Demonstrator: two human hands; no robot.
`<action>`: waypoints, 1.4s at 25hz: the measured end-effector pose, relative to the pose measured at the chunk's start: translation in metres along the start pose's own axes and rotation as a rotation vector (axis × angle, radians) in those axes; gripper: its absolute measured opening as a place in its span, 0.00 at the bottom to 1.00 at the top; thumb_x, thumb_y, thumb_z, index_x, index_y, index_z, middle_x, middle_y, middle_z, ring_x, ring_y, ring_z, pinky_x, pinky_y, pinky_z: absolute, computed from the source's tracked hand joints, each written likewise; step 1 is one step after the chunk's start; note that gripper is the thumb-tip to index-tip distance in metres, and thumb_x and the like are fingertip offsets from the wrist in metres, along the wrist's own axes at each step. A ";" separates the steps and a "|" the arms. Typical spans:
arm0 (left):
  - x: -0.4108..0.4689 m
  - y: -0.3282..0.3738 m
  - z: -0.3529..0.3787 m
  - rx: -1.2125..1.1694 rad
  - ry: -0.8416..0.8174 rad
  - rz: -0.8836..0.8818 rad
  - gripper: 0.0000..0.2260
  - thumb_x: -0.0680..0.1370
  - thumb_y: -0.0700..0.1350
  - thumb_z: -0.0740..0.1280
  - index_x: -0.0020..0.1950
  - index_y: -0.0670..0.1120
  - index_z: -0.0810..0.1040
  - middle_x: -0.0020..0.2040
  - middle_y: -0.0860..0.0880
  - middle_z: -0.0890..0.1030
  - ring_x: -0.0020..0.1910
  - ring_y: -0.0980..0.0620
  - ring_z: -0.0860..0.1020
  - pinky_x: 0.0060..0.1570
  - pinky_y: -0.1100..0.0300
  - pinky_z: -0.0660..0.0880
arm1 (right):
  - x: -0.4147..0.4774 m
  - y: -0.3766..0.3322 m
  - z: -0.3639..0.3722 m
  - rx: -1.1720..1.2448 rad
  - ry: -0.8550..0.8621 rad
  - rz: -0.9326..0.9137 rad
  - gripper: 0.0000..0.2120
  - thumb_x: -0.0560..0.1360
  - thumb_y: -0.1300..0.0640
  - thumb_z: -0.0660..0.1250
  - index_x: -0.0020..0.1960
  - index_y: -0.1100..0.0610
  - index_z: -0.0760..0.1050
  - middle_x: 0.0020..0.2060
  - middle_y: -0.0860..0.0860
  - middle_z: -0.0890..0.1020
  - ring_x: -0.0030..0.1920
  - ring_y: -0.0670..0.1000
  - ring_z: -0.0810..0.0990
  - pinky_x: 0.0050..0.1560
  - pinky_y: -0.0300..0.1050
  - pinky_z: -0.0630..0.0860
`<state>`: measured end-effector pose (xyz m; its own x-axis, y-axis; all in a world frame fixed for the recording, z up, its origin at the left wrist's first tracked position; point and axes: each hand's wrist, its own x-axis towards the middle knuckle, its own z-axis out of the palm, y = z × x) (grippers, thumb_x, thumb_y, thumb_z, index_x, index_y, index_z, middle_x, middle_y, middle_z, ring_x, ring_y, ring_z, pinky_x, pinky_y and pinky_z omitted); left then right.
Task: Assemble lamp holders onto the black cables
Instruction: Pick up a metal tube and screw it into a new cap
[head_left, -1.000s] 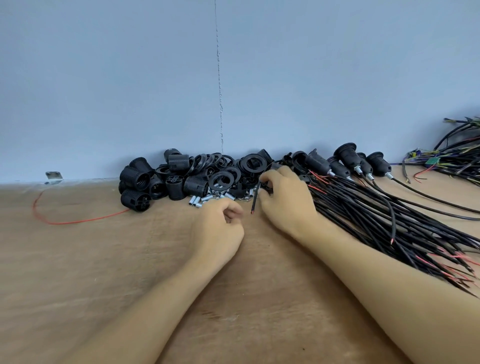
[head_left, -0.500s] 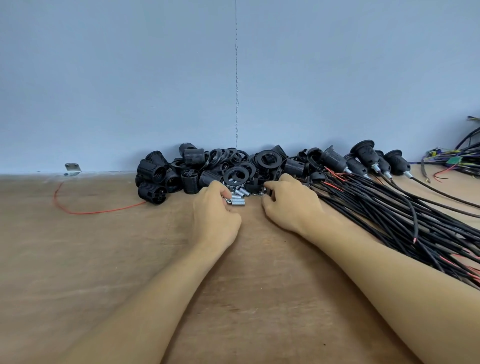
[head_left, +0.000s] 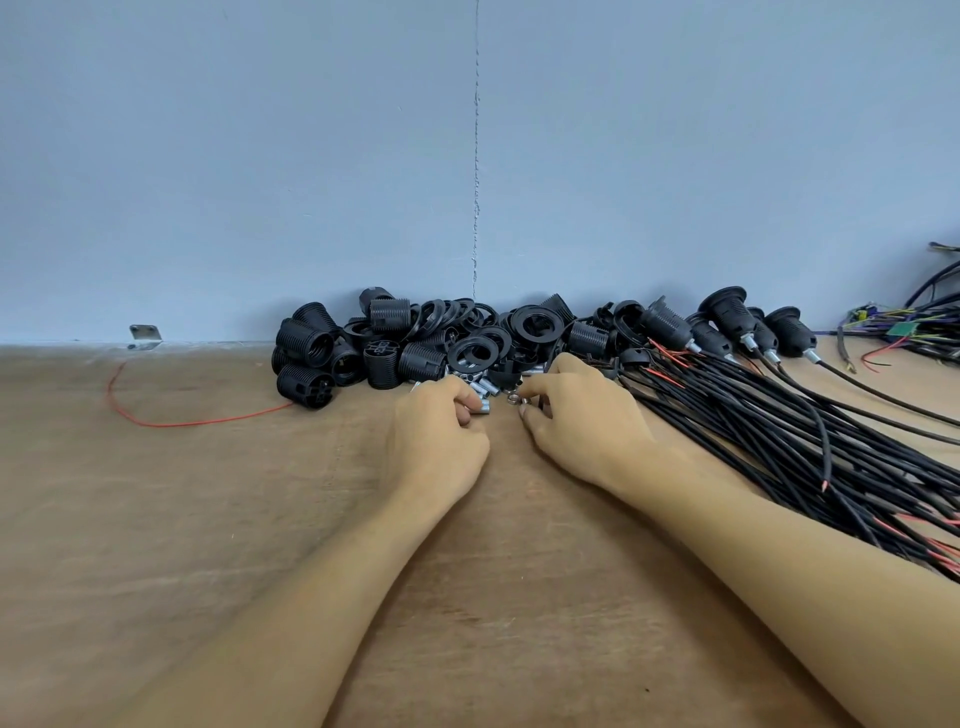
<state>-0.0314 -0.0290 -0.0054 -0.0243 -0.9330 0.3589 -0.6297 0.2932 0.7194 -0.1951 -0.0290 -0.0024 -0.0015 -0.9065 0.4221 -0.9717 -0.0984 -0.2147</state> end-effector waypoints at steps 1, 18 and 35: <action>0.000 0.000 0.000 0.013 -0.011 0.013 0.13 0.73 0.37 0.69 0.41 0.57 0.77 0.37 0.56 0.79 0.39 0.57 0.77 0.43 0.60 0.76 | -0.001 -0.001 -0.001 -0.004 0.006 -0.024 0.11 0.78 0.48 0.64 0.57 0.45 0.81 0.52 0.47 0.75 0.54 0.53 0.77 0.46 0.45 0.69; -0.006 0.006 0.003 0.147 -0.272 0.322 0.08 0.70 0.46 0.63 0.38 0.61 0.73 0.40 0.56 0.74 0.42 0.58 0.74 0.38 0.59 0.70 | -0.033 -0.011 -0.029 0.164 -0.114 -0.185 0.13 0.73 0.65 0.66 0.51 0.51 0.84 0.50 0.49 0.84 0.53 0.52 0.78 0.47 0.36 0.65; -0.012 0.009 0.014 0.104 -0.215 0.321 0.07 0.81 0.46 0.68 0.52 0.53 0.86 0.40 0.57 0.75 0.41 0.58 0.74 0.41 0.59 0.66 | -0.045 0.018 -0.030 0.355 -0.079 -0.082 0.02 0.76 0.51 0.72 0.46 0.49 0.82 0.42 0.44 0.82 0.40 0.42 0.77 0.45 0.40 0.74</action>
<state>-0.0476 -0.0180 -0.0120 -0.3878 -0.8230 0.4151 -0.6389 0.5646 0.5225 -0.2199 0.0222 0.0011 0.1043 -0.9172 0.3844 -0.8253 -0.2955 -0.4813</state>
